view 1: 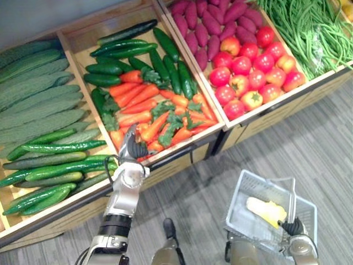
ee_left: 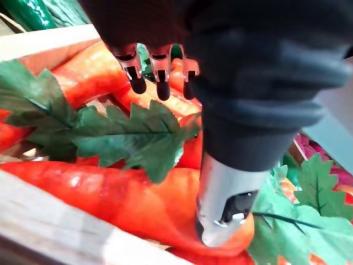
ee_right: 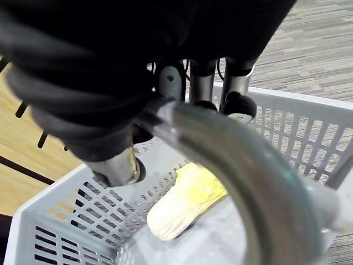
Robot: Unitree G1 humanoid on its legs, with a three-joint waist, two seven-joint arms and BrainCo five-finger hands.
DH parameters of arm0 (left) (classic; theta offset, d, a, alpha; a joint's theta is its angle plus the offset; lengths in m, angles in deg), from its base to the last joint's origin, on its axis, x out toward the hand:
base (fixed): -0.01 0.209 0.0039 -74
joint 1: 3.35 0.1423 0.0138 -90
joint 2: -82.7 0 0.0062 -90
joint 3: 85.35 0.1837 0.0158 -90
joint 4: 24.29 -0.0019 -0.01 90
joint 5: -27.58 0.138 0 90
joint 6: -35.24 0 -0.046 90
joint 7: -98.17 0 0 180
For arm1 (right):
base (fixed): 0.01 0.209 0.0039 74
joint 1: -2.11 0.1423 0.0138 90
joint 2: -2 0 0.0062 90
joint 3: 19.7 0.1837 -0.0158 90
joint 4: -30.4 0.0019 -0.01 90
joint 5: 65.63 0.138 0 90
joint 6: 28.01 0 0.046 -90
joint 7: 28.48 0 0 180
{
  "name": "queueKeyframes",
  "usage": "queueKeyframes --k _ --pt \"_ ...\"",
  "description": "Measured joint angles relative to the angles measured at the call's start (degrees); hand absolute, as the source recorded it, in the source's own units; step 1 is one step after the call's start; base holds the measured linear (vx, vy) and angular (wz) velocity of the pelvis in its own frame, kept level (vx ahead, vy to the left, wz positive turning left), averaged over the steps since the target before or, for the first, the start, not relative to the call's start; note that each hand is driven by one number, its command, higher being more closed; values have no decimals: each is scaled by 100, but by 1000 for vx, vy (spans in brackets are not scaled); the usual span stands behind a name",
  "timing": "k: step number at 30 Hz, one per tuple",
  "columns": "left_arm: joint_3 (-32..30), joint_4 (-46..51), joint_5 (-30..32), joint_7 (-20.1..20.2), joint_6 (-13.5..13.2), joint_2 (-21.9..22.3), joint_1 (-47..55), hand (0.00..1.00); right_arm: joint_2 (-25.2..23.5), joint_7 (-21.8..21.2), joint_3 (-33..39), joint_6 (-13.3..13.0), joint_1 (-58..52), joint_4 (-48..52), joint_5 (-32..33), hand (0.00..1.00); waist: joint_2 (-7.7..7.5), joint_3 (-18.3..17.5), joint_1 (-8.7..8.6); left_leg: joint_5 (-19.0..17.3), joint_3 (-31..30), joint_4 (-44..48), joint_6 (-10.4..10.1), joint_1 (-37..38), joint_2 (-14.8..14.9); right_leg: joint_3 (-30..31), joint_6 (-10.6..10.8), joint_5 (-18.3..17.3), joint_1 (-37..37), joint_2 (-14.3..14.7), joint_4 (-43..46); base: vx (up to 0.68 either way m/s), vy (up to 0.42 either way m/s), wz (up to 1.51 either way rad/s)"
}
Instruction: Pick vegetable in the basket
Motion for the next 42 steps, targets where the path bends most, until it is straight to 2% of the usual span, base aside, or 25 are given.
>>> queueKeyframes --k 11,12,17,35,42 --pt "-76 -213 17 -35 36 -1 -145 0 1 12 1 -13 41 1 2 100 0 161 -1 0 12 0 0 -27 0 35 0 -1 -76 -2 56 -2 0 0" --pt "-116 -212 18 -54 29 -1 -160 100 1 15 1 -21 65 3 1 100 0 161 -1 1 22 0 2 -75 0 51 0 -1 -138 -1 77 -15 -2 -4" --pt "-247 -211 21 -209 33 -25 -317 100 2 16 1 -32 102 3 1 100 1 163 4 7 30 1 8 -136 0 69 -1 0 -208 3 94 6 0 -1" --pt "-216 -310 185 -207 32 -39 -366 100 2 17 -4 -48 99 -10 1 100 -16 172 -12 4 30 93 7 -134 18 95 -8 3 -225 0 181 -10 1 0" --pt "-222 -267 186 -209 27 -230 -371 100 2 16 -22 -62 102 -14 0 100 -46 189 -13 4 35 91 7 -135 17 119 -9 4 -227 3 179 0 0 0"
